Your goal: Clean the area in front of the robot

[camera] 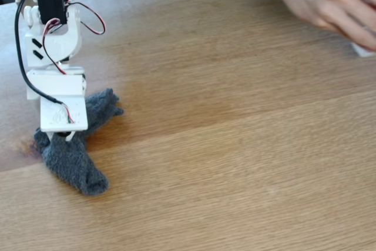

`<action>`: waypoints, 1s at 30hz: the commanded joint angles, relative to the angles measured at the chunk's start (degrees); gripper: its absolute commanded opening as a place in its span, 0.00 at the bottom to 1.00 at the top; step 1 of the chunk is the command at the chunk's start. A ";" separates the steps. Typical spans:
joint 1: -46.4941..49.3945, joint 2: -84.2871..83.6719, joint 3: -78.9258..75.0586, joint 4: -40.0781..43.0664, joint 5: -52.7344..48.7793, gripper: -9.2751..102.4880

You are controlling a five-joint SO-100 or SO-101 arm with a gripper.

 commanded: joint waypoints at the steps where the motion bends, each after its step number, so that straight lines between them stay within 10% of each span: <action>1: -7.73 2.72 -2.11 2.55 4.48 0.08; 20: -18.37 17.40 -1.93 22.41 21.53 0.08; 30: 1.23 11.78 -1.93 20.13 12.92 0.08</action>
